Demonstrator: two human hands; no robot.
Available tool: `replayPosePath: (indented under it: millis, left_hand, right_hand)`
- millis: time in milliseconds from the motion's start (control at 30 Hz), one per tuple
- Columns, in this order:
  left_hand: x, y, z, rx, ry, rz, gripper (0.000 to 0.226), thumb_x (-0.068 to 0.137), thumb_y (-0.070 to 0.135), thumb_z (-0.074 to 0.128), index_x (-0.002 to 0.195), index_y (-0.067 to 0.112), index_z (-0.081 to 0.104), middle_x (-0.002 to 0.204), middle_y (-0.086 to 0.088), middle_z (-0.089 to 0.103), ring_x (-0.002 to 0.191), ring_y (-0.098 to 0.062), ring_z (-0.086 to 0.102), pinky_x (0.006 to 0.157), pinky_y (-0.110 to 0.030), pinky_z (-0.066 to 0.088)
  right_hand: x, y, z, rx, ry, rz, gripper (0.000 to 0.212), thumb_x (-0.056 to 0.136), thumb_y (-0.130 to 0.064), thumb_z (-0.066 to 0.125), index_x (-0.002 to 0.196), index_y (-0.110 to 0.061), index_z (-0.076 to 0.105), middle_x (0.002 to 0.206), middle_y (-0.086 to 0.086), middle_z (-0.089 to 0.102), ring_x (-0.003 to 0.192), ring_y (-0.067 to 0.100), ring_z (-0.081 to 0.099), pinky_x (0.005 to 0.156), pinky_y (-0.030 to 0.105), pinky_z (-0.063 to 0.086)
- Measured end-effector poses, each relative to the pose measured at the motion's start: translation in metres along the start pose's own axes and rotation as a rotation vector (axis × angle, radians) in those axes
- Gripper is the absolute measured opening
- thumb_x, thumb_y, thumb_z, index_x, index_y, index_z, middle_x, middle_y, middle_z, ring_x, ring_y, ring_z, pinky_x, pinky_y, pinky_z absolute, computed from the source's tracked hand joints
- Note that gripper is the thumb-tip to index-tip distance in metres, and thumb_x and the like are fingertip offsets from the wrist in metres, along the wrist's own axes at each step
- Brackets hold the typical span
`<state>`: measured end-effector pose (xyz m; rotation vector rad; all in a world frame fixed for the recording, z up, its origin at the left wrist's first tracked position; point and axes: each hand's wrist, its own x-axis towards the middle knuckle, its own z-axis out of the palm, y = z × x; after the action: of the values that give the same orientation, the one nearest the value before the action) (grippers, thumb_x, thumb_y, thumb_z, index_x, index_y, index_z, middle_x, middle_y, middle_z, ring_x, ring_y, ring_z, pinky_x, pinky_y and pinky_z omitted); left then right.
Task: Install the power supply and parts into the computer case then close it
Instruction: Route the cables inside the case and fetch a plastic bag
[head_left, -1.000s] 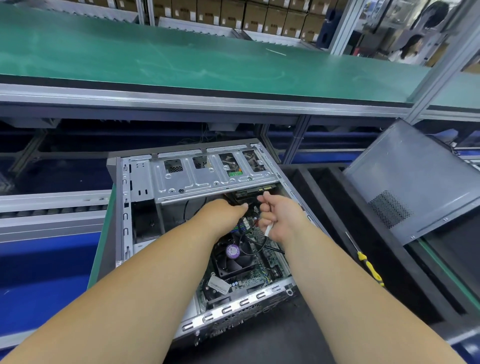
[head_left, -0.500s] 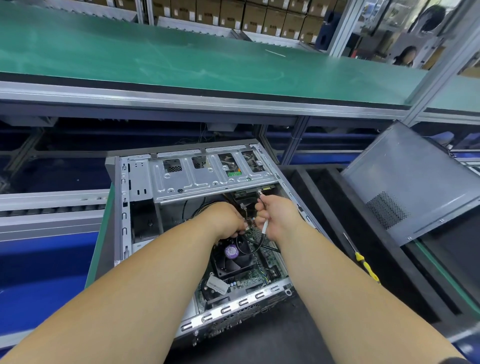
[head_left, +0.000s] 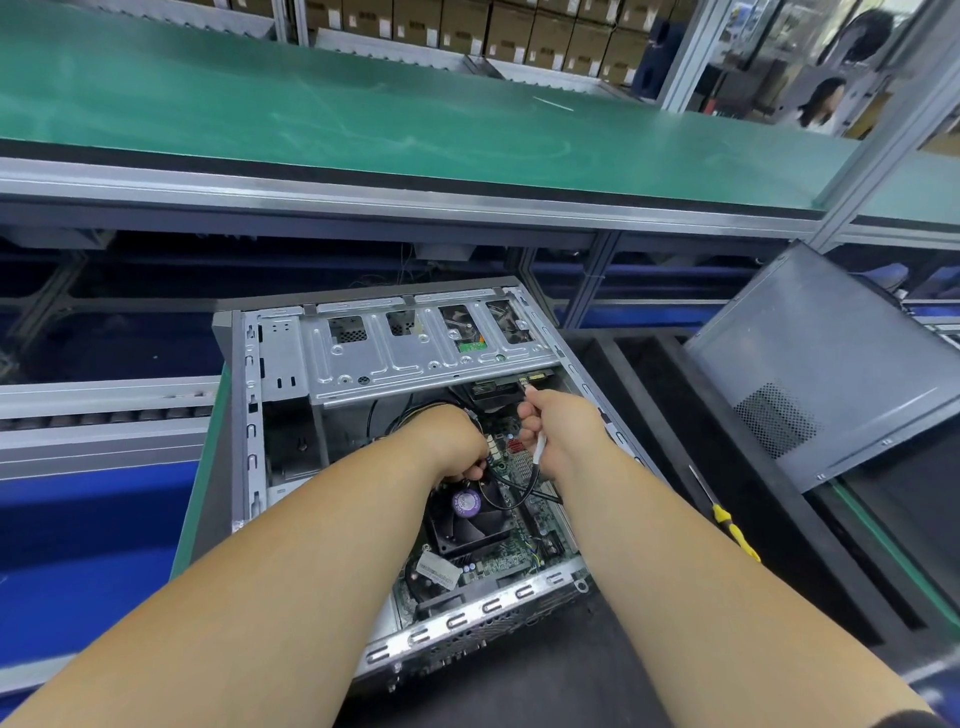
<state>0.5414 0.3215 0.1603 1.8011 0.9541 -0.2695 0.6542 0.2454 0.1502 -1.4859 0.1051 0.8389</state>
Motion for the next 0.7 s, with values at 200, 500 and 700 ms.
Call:
replayPosePath:
  millis: [200, 500, 700]
  left_hand:
    - [0.0, 0.0012, 0.0003, -0.014, -0.014, 0.016, 0.017, 0.094, 0.005, 0.047, 0.084, 0.005, 0.06, 0.071, -0.011, 0.06, 0.067, -0.025, 0.05, 0.063, -0.027, 0.037]
    - [-0.0009, 0.0007, 0.0008, -0.01, 0.003, 0.054, 0.018, 0.094, 0.003, 0.045, 0.081, 0.007, 0.056, 0.075, -0.013, 0.059, 0.059, -0.021, 0.053, 0.057, -0.026, 0.037]
    - [0.0015, -0.0006, 0.0012, -0.021, -0.007, 0.053, 0.015, 0.095, 0.005, 0.046, 0.087, 0.004, 0.059, 0.082, -0.014, 0.061, 0.062, -0.023, 0.053, 0.056, -0.026, 0.036]
  right_hand:
    - [-0.0009, -0.0005, -0.0009, 0.015, 0.016, -0.004, 0.019, 0.101, -0.011, 0.052, 0.083, -0.006, 0.058, 0.054, 0.002, 0.051, 0.03, 0.005, 0.035, 0.033, 0.017, 0.033]
    - [-0.004, -0.0019, 0.0023, 0.031, 0.043, 0.003, 0.019, 0.101, -0.01, 0.052, 0.083, -0.005, 0.058, 0.056, 0.004, 0.053, 0.028, 0.005, 0.034, 0.032, 0.017, 0.033]
    - [-0.0072, -0.0029, 0.0012, 0.066, 0.016, 0.005, 0.023, 0.101, -0.008, 0.05, 0.079, -0.003, 0.056, 0.056, 0.004, 0.053, 0.031, 0.006, 0.034, 0.036, 0.019, 0.034]
